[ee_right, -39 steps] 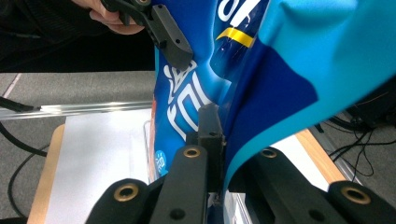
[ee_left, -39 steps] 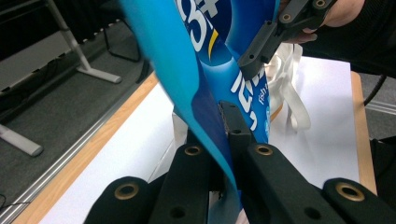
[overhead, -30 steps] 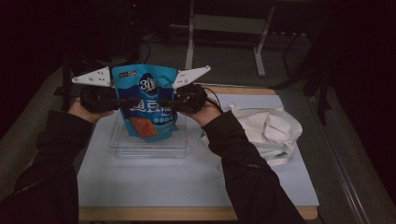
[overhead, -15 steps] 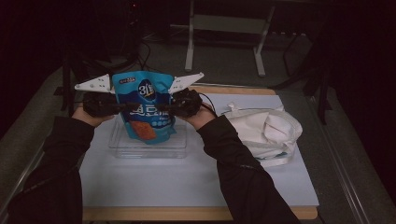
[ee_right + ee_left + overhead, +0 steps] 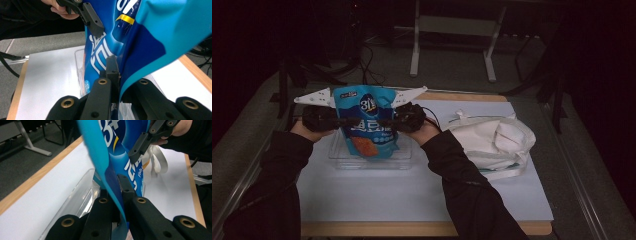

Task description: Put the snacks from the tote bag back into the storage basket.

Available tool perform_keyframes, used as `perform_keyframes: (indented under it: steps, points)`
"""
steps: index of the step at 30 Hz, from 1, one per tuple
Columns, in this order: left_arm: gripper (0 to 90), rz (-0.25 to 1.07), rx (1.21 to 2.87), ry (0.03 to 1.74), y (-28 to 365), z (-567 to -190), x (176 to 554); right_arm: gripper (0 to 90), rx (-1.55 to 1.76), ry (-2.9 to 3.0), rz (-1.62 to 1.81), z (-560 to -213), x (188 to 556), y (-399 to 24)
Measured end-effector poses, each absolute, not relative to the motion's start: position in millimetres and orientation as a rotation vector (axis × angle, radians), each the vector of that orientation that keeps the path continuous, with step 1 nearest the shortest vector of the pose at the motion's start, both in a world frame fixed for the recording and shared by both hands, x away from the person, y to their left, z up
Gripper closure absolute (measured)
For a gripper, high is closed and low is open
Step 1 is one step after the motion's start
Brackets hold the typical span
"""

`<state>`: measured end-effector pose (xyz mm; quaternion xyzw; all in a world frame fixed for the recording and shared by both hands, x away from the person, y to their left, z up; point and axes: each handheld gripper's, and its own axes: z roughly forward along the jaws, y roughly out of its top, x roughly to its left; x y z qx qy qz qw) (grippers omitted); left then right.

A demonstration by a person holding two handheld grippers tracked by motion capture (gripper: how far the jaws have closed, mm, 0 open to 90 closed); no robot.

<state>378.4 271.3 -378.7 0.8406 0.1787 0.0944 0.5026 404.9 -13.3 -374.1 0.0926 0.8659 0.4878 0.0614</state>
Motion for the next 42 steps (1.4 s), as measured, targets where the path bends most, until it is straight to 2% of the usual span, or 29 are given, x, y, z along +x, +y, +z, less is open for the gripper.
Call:
perform_keyframes:
  steps: [29,42]
  points:
    - [89.7,0.174,2.052,0.453,274.1,-418.2,373.6,88.0,0.323,2.627,1.509,-418.1,395.7,-14.1]
    - [89.4,0.212,2.062,0.466,270.6,-417.7,369.1,86.5,0.340,2.605,1.533,-424.1,393.4,-17.9]
